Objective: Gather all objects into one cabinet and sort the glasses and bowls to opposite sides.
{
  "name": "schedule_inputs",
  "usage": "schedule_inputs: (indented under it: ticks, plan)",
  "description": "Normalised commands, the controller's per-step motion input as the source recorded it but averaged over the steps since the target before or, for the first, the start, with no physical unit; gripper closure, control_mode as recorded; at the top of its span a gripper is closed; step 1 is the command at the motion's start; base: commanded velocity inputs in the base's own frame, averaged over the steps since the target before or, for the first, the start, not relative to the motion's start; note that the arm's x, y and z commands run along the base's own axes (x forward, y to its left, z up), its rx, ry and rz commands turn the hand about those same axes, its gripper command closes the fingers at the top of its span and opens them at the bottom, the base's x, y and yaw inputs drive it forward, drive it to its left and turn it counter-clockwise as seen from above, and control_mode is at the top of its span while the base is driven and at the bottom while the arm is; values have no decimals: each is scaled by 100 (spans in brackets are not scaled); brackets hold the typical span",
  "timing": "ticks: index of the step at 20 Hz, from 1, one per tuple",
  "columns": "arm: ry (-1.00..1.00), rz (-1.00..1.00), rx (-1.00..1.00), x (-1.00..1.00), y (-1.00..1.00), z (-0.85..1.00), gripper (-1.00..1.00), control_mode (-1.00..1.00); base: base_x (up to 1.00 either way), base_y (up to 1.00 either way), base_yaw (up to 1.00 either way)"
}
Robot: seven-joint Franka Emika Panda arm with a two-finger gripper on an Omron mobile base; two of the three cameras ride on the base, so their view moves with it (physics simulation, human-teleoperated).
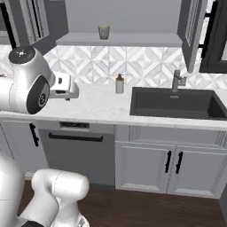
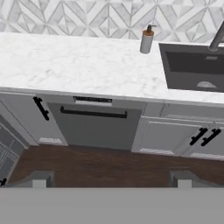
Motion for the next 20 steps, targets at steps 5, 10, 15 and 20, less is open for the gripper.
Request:
schedule_inputs:
  ticks: [5,10,15,20]
  plan:
    - [0,0,0,0,0,0,-100,100,100,0,4]
    - [0,0,0,0,0,0,-100,100,100,0,1]
    - [0,0,0,0,0,0,-100,100,96,0,0]
    - [0,0,0,0,0,0,-100,100,41,0,0]
